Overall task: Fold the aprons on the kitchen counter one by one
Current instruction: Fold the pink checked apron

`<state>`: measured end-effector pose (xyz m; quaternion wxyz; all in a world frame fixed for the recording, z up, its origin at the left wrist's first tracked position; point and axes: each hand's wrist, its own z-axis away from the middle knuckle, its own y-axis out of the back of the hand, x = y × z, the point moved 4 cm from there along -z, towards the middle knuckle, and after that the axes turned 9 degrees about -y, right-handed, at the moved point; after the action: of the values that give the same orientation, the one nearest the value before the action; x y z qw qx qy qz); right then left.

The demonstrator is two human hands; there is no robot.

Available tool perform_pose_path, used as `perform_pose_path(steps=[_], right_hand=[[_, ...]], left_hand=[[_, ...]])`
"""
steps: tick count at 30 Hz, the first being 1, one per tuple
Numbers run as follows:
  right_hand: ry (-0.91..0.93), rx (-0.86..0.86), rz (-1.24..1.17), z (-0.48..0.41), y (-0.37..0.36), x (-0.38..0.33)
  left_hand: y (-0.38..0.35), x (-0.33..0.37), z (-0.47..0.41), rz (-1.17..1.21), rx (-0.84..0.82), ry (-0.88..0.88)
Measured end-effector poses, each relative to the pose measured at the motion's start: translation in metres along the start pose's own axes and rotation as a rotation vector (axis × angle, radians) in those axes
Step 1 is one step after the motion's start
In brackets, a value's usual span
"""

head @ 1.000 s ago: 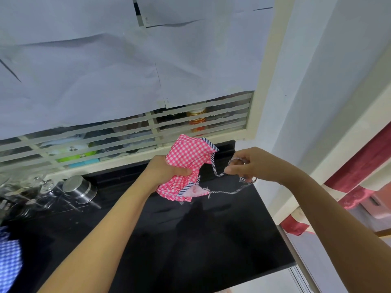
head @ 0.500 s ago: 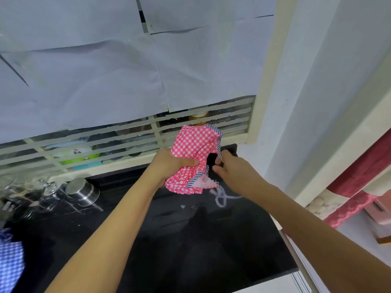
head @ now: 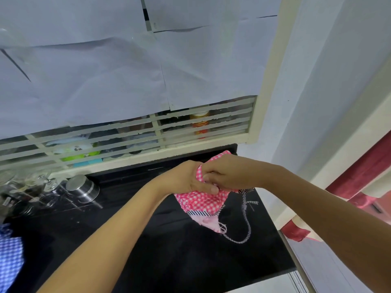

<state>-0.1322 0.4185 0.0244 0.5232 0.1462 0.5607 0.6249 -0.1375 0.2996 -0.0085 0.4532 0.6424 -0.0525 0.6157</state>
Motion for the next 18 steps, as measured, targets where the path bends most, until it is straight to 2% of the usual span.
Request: perform_pose_path(steps=[4,6,9,11,13,15,16,18], right_hand=[[-0.019,0.048,-0.056,-0.005,0.007,0.011],[0.006,0.087,-0.08,-0.007,0.015,0.015],[0.086,-0.011,-0.213,-0.008,0.02,0.021],[0.067,-0.04,-0.319,-0.008,0.023,0.038],[0.029,-0.127,-0.514,-0.007,0.015,0.062],[0.036,-0.297,-0.793,-0.005,-0.005,0.078],[0.079,-0.368,-0.955,-0.004,-0.016,0.081],[0.283,-0.481,-1.417,-0.002,-0.024,0.077]], left_hand=[[-0.011,0.001,-0.004,-0.08,0.04,0.028],[-0.016,0.004,-0.003,-0.103,-0.017,0.046],[-0.024,0.012,0.003,-0.038,-0.12,0.062],[-0.028,0.02,0.01,0.005,-0.181,0.021],[-0.024,0.026,0.017,0.011,-0.165,-0.037],[-0.011,0.028,0.022,-0.01,-0.052,-0.073],[-0.005,0.027,0.024,-0.023,-0.001,-0.079],[0.004,0.023,0.026,-0.072,0.038,-0.075]])
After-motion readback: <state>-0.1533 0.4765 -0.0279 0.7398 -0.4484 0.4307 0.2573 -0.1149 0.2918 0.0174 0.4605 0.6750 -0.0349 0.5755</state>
